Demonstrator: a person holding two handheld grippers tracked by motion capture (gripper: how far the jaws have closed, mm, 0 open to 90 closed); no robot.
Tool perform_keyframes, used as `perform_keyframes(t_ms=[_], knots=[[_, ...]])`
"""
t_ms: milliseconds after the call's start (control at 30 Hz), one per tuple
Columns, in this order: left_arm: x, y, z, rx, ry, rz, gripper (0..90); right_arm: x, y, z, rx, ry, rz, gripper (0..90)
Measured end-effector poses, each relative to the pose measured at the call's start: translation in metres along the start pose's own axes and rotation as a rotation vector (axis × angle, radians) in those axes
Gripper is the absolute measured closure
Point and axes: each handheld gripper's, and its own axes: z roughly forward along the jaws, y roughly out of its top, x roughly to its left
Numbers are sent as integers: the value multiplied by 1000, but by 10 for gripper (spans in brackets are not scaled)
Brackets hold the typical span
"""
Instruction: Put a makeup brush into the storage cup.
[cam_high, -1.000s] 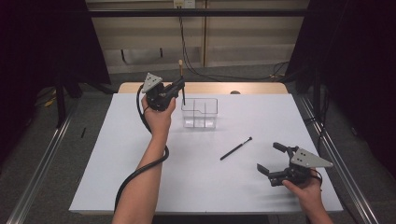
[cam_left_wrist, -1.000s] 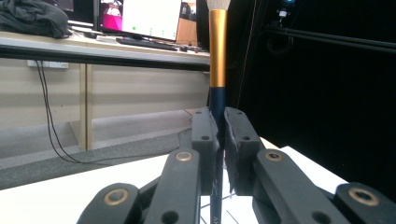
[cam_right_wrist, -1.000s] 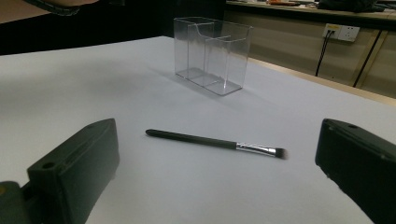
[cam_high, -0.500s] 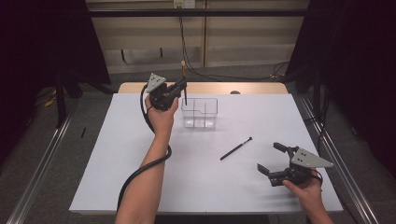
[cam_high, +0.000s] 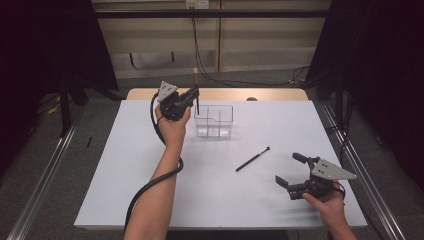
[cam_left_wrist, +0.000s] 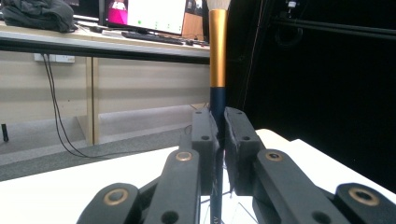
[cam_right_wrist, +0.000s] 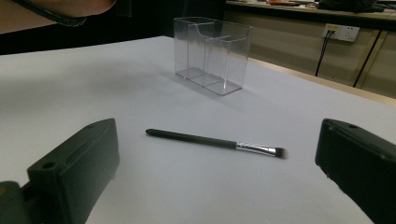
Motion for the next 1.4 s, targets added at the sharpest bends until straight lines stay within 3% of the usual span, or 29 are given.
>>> perform_keyframes(t_ms=[1400], knots=[[-2,-23,-1,25,-2,10,833,0,0,0,-3,4,-1,0]])
